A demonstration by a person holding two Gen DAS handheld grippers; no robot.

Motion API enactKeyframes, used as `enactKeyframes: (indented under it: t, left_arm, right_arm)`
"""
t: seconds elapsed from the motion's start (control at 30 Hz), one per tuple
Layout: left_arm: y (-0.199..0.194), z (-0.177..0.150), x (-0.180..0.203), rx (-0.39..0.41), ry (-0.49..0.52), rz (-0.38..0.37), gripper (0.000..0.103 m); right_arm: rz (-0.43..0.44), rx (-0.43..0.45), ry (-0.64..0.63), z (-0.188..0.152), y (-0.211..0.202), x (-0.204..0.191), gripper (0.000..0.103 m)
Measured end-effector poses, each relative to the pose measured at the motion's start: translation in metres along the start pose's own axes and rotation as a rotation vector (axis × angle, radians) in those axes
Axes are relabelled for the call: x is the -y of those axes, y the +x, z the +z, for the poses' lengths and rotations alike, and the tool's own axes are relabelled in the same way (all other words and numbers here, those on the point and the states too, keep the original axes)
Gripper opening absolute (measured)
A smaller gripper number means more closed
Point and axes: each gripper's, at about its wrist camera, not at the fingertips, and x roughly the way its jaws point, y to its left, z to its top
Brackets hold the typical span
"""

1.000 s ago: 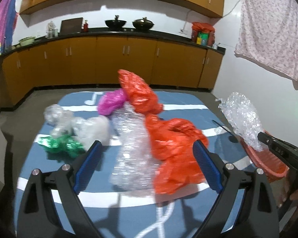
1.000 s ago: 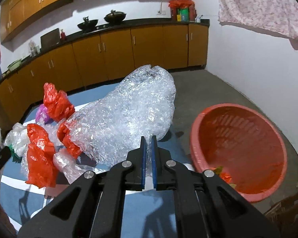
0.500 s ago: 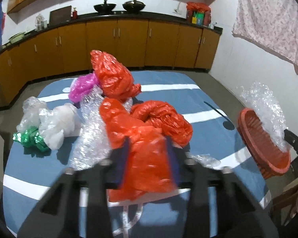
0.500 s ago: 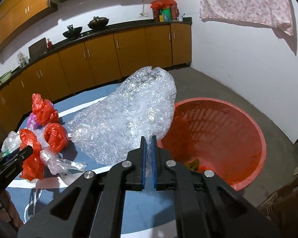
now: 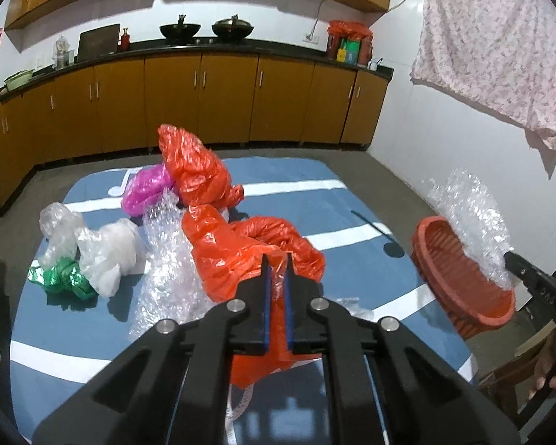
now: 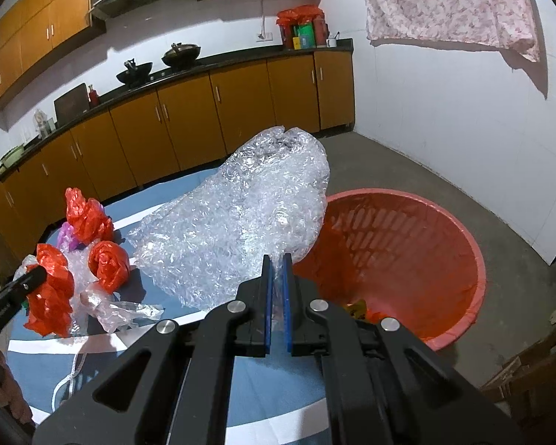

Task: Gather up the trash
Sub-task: 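Grasp a red bag with the left gripper while the right gripper holds the bubble wrap, then carry both items over the red basket and open both grippers to drop them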

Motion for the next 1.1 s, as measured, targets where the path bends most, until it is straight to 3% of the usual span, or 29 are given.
enactKeyframes:
  t: [0.5,1.1]
  left_arm:
    - [-0.031,0.026,0.039,0.066,0.045,-0.127,0.006]
    - [0.002,0.04,0.164,0.039,0.204,-0.358,0.006]
  right_arm:
    - [-0.032,0.042,0.026,0.001,-0.022,0.019,0.005]
    - [-0.209,0.071,0.137,0.008,-0.032,0.08,0.005]
